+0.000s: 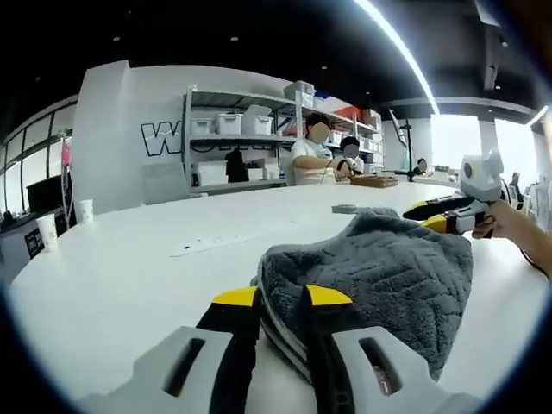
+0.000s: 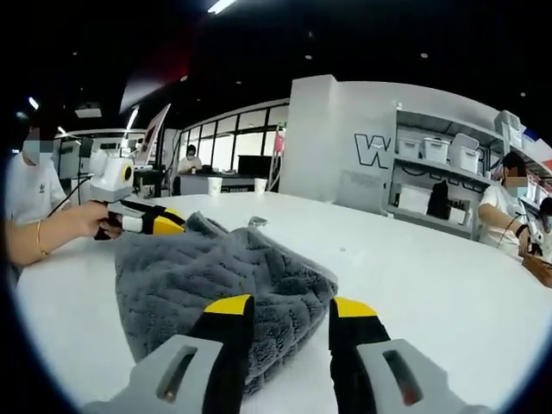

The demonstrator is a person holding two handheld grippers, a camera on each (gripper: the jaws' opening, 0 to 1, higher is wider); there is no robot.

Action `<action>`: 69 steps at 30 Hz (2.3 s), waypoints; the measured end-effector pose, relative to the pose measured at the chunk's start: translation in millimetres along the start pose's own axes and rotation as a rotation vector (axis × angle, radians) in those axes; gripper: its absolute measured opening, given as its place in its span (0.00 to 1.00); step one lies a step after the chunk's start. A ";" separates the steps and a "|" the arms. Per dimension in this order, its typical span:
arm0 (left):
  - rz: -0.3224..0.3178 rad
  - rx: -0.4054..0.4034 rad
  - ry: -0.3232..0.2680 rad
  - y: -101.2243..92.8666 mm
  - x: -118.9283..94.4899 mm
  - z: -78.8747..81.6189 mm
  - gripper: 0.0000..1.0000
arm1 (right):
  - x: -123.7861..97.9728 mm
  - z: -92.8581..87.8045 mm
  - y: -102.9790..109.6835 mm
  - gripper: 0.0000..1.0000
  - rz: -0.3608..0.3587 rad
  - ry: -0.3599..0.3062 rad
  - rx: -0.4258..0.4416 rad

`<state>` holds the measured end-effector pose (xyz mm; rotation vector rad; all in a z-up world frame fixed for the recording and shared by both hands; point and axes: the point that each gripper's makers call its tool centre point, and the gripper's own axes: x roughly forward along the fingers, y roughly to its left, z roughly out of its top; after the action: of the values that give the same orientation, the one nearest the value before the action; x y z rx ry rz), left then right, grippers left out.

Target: Open the folded towel by lifting each exposed corner and separating the folded layers until the towel lies flat within the target outline without major curled edges

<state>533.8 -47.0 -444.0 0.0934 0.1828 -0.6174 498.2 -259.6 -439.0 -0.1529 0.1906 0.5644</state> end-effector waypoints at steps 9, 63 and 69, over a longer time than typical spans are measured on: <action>-0.004 -0.058 -0.008 2.1 1.2 -3.4 0.16 | 4.2 -12.5 0.0 0.28 0.009 0.028 0.077; 0.038 -0.021 -0.126 -15.6 -32.3 36.0 0.03 | -24.8 29.0 25.6 0.00 0.009 -0.089 -0.091; 0.034 -0.029 -0.146 -20.6 -40.5 40.7 0.03 | -33.7 34.4 31.7 0.00 0.002 -0.104 -0.118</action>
<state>495.1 -46.6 -396.7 0.0235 0.0484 -0.5846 457.7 -243.9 -401.0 -0.2370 0.0559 0.5839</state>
